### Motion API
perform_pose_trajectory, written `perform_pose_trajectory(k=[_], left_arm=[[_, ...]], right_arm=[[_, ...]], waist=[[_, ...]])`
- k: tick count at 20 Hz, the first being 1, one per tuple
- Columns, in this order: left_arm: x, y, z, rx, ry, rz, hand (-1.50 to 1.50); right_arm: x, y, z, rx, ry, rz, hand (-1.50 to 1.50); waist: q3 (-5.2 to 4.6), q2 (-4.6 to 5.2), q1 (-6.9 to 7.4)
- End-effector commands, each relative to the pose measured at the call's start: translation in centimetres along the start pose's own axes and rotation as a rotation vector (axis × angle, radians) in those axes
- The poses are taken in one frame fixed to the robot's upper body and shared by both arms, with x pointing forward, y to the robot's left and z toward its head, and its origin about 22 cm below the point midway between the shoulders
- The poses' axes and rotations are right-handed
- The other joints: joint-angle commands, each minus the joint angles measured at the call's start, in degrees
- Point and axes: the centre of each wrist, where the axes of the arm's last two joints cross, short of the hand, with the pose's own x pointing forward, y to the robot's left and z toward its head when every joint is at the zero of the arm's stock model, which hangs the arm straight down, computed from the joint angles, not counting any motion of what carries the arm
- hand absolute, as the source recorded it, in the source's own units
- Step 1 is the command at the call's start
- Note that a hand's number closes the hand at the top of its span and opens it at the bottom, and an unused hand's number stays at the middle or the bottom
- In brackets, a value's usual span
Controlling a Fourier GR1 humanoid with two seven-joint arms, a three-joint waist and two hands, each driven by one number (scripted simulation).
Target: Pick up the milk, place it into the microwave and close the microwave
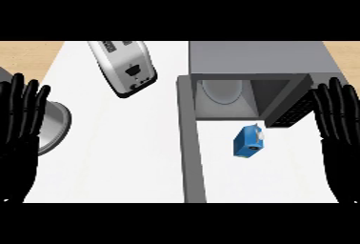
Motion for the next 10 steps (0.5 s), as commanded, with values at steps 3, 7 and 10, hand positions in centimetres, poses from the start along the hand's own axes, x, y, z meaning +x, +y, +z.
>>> perform_pose_trajectory(k=[3,7,10], left_arm=[[1.1,-2.1,0.5,0.028,-0.039,-0.018,-1.5],[-0.8,-3.1,1.5,0.177,0.136,0.106,-1.5],[1.5,-3.2,3.2,0.188,0.153,0.144,-1.5]], right_arm=[[1.3,0.5,1.8,0.053,-0.023,-0.034,-1.5],[3.1,0.4,-0.1,0.217,-0.019,-0.114,-1.5],[3.8,0.2,2.5,0.207,0.005,-0.106,-1.5]], waist=[[-0.12,2.09,0.0],[-0.19,2.07,0.19],[-0.12,1.93,0.06]])
